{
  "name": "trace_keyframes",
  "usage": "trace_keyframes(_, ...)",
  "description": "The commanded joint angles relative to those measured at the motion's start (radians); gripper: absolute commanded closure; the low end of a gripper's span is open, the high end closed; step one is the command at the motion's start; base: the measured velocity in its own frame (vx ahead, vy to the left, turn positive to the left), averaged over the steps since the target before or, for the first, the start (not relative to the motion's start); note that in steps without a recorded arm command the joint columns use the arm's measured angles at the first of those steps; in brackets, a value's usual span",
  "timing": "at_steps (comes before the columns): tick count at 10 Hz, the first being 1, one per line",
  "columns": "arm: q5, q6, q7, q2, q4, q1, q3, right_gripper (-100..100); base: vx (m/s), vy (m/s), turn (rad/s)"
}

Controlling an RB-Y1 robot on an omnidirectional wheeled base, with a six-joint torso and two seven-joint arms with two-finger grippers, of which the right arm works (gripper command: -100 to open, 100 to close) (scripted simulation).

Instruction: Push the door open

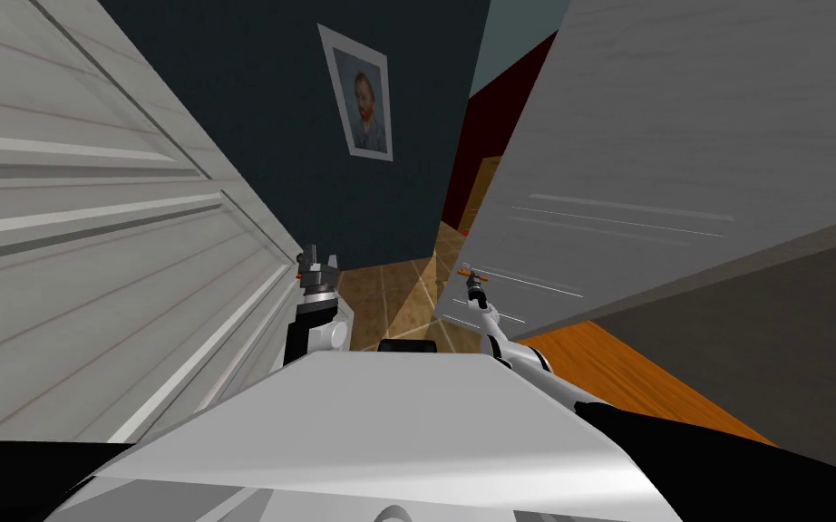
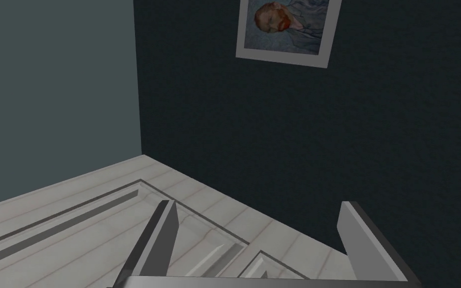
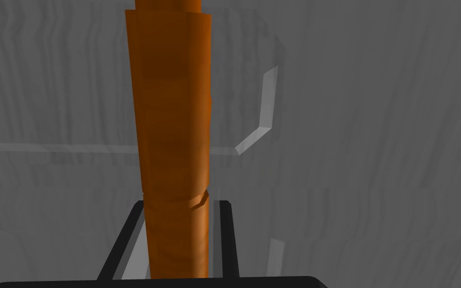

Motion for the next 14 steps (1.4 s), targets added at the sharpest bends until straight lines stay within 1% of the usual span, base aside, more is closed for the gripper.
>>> trace_keyframes(1,-0.007,-0.008,0.011,-0.012,0.012,-0.005,-0.023,100,0.181,0.033,-0.05)
trace_keyframes(3,-0.014,-0.008,0.019,-0.018,0.015,0.0,-0.042,100,0.206,0.058,-0.063)
trace_keyframes(4,-0.014,-0.008,0.019,-0.018,0.015,0.0,-0.042,100,0.117,0.033,-0.031)
trace_keyframes(5,-0.021,-0.008,0.027,-0.025,0.017,0.005,-0.062,100,0.189,0.046,-0.066)
trace_keyframes(7,-0.029,-0.009,0.035,-0.032,0.02,0.01,-0.082,100,0.226,0.049,-0.084)
trace_keyframes(8,-0.029,-0.009,0.035,-0.032,0.02,0.01,-0.082,100,0.126,0.034,-0.035)
trace_keyframes(9,-0.035,-0.009,0.042,-0.038,0.022,0.013,-0.098,100,0.138,0.054,-0.058)
trace_keyframes(11,-0.042,-0.009,0.05,-0.045,0.025,0.018,-0.119,100,0.213,0.065,-0.072)
trace_keyframes(12,-0.046,-0.009,0.054,-0.049,0.027,0.021,-0.129,100,0.193,0.064,-0.072)
trace_keyframes(13,-0.046,-0.009,0.054,-0.049,0.027,0.021,-0.129,100,0.126,0.049,-0.053)
trace_keyframes(14,-0.052,-0.01,0.06,-0.054,0.029,0.024,-0.144,100,0.146,0.039,-0.046)
